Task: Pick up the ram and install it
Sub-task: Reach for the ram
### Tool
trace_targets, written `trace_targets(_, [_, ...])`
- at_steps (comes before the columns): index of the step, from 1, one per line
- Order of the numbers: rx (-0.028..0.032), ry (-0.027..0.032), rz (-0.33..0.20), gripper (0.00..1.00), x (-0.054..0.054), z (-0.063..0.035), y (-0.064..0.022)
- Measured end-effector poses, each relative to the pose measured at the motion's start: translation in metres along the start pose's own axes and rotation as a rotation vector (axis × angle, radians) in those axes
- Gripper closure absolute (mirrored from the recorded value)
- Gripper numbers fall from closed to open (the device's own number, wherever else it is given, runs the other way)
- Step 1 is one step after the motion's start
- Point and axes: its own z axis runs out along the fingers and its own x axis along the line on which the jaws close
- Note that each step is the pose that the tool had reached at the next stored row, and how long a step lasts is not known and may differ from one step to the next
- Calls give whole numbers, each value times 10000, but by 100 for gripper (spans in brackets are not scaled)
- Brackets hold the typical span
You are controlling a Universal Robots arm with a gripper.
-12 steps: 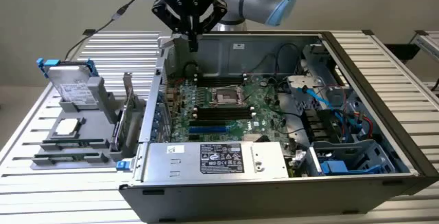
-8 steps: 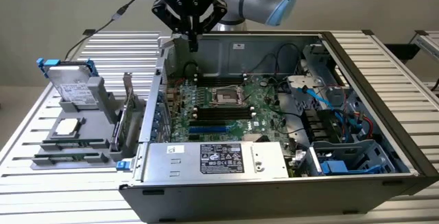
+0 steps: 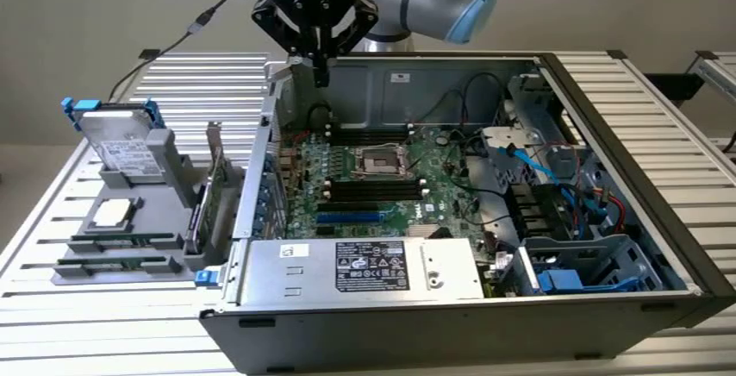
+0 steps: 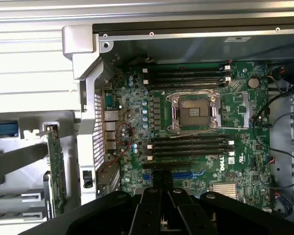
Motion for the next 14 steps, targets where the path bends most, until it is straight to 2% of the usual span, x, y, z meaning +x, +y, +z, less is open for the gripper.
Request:
trace_targets(3, [10,153,7,90,106,-1,-7])
trace_targets(6, [18,279,12,90,238,0,-17])
trace_targets(14, [34,496,22,90,600,23,-46])
